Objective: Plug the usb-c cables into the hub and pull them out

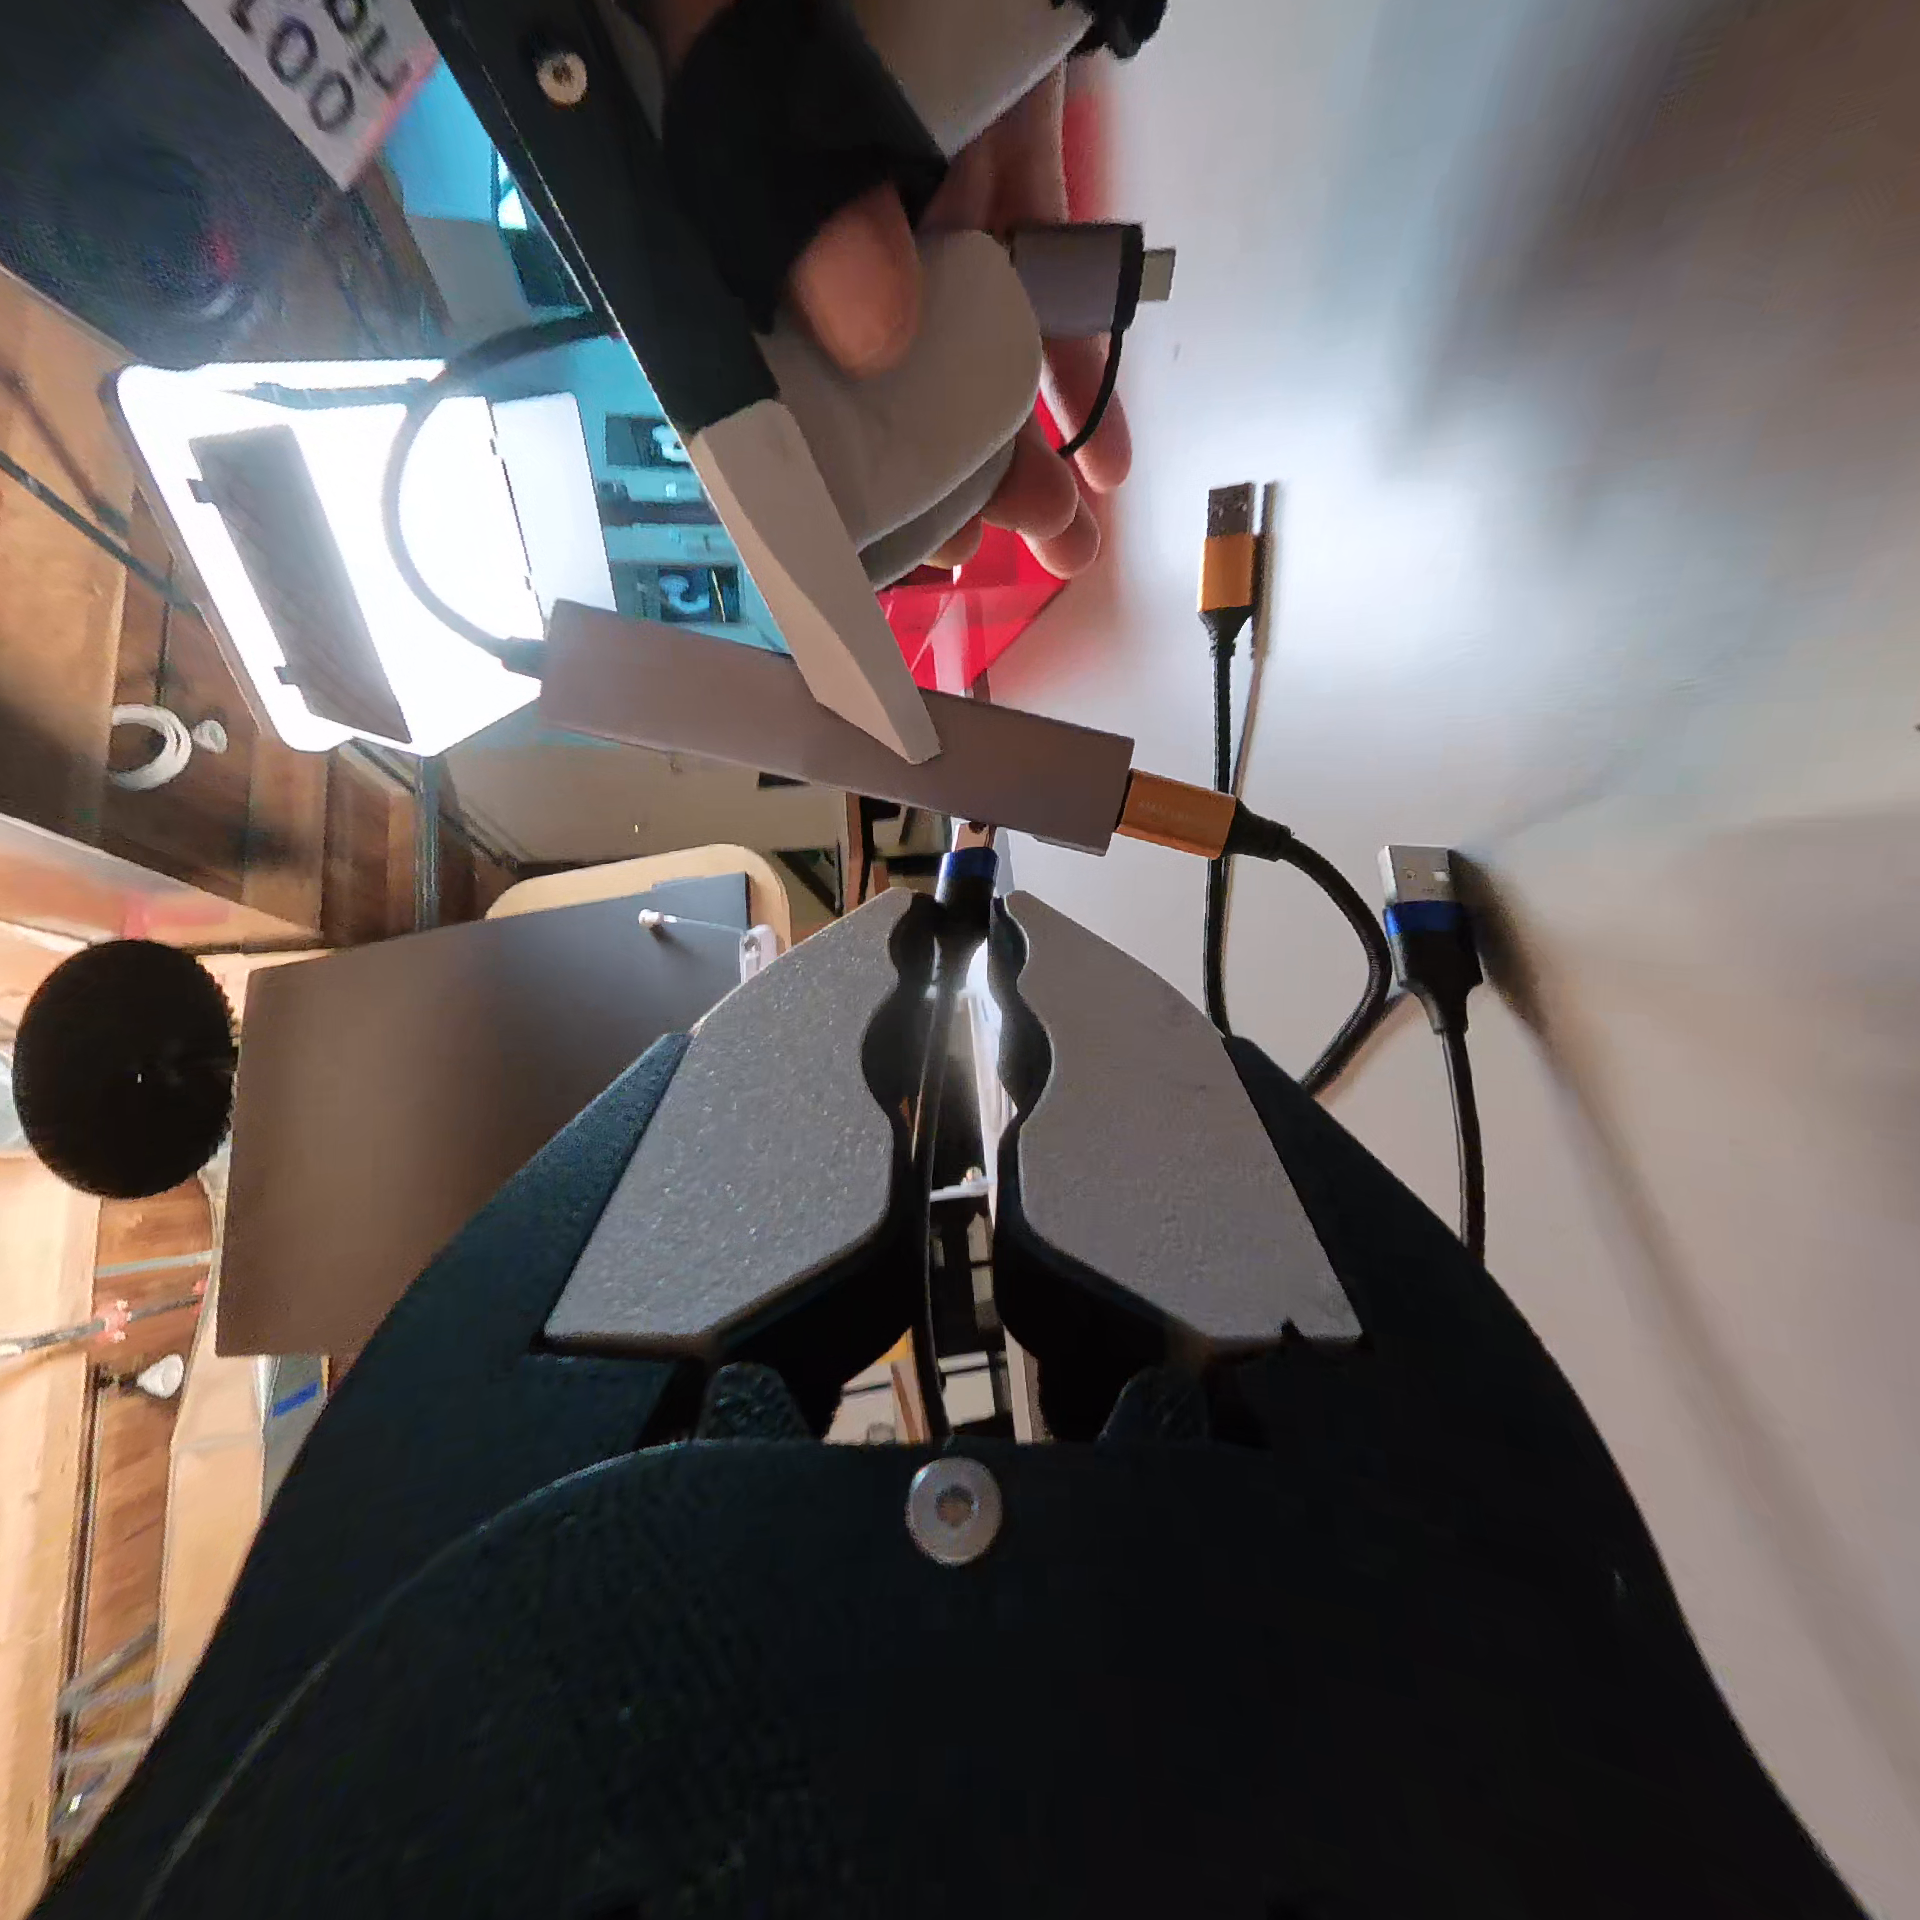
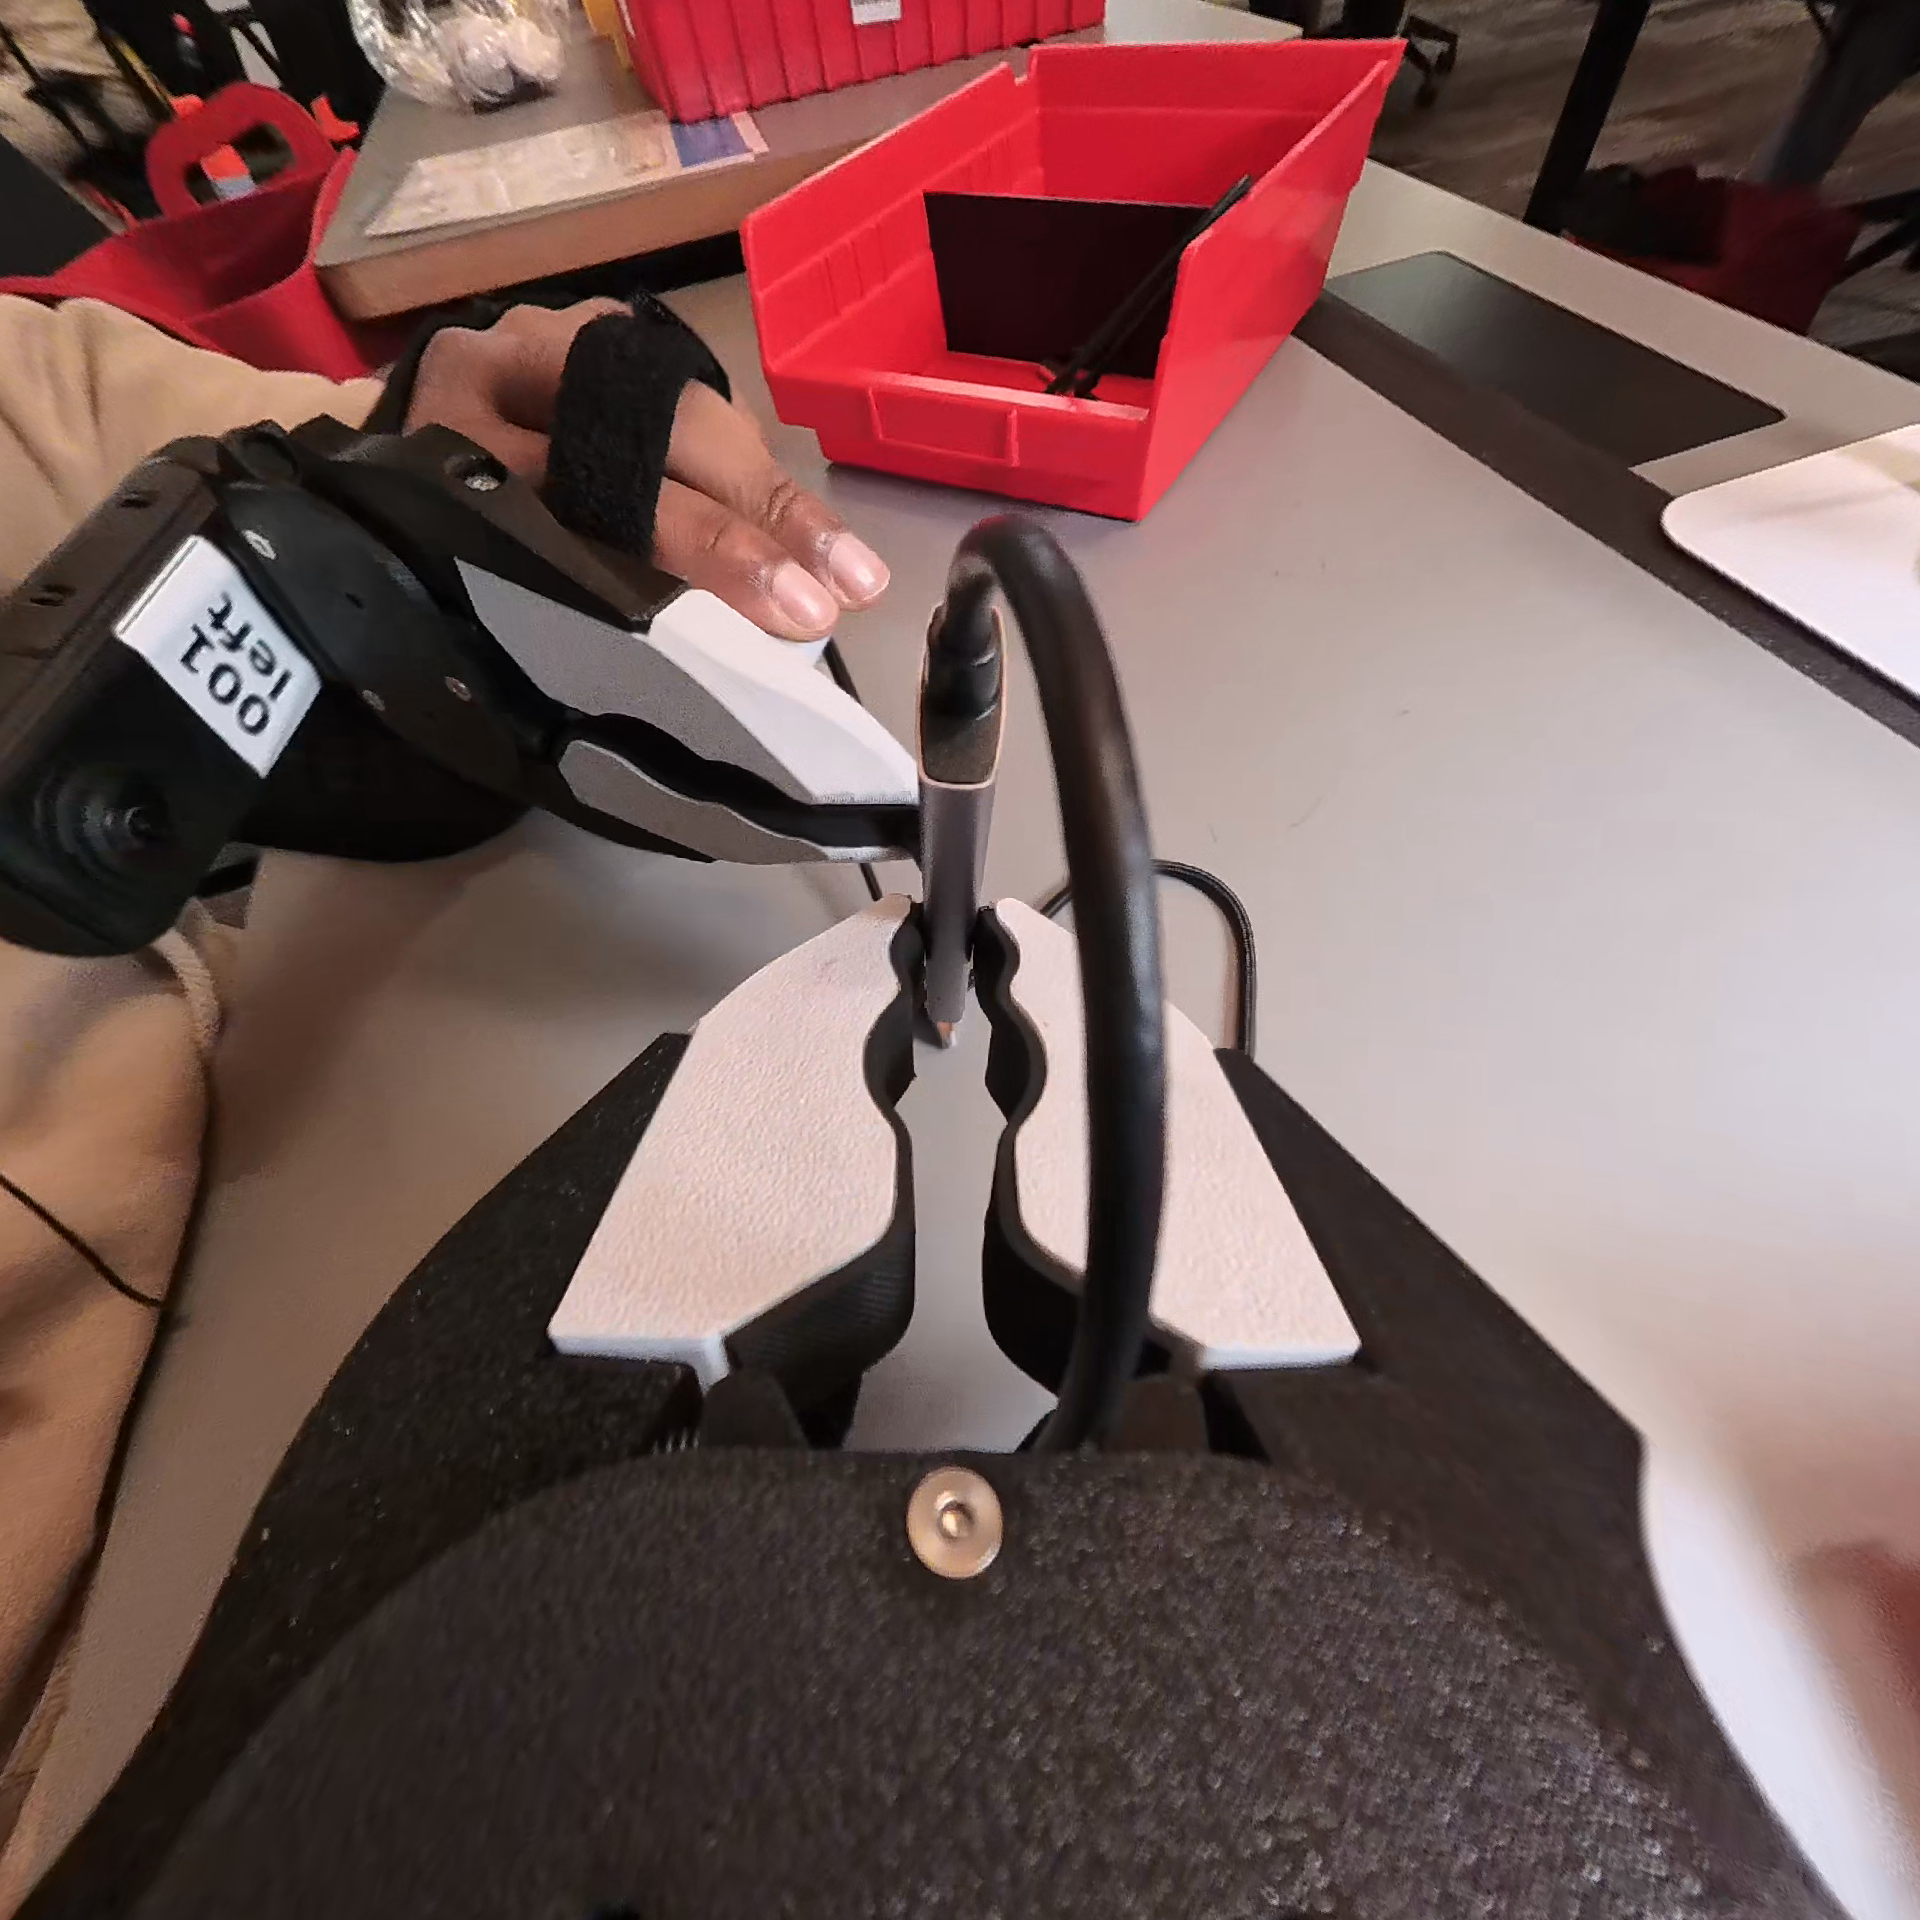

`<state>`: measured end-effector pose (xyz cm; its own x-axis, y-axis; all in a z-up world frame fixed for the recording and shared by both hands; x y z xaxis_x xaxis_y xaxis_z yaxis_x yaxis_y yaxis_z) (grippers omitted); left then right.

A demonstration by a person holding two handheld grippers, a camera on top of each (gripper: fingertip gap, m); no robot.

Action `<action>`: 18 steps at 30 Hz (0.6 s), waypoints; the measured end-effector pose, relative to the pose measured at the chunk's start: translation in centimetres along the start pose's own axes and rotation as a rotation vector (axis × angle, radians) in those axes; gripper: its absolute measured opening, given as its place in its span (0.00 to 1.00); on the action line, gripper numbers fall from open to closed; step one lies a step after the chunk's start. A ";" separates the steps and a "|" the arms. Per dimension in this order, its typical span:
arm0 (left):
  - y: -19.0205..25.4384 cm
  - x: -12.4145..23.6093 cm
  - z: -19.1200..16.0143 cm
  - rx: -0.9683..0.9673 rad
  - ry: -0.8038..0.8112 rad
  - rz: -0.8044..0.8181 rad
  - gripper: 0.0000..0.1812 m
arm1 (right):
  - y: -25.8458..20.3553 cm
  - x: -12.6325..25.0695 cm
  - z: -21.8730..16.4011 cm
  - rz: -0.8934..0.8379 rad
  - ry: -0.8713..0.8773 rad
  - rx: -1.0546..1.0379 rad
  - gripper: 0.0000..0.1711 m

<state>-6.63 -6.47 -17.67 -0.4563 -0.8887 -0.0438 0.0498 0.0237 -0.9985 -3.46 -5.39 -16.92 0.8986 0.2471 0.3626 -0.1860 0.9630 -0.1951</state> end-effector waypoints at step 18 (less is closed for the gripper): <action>-0.6 3.1 3.8 -0.067 0.307 0.030 0.06 | -4.0 0.9 -0.7 0.514 0.085 -0.207 0.05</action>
<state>-4.70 -10.92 -17.06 -0.7027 -0.7079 -0.0709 0.0129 0.0870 -0.9961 -1.64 -9.13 -16.43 0.7433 0.6613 0.1010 -0.5341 0.6775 -0.5057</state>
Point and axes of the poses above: each gripper's, where its closed fingertips meet, x back along the fingers, z out of its top, y = z × x across the jaws, the point moved 1 cm from there along x, back along the fingers, and after that the axes turned 13 degrees about z, right-handed, at the moved point
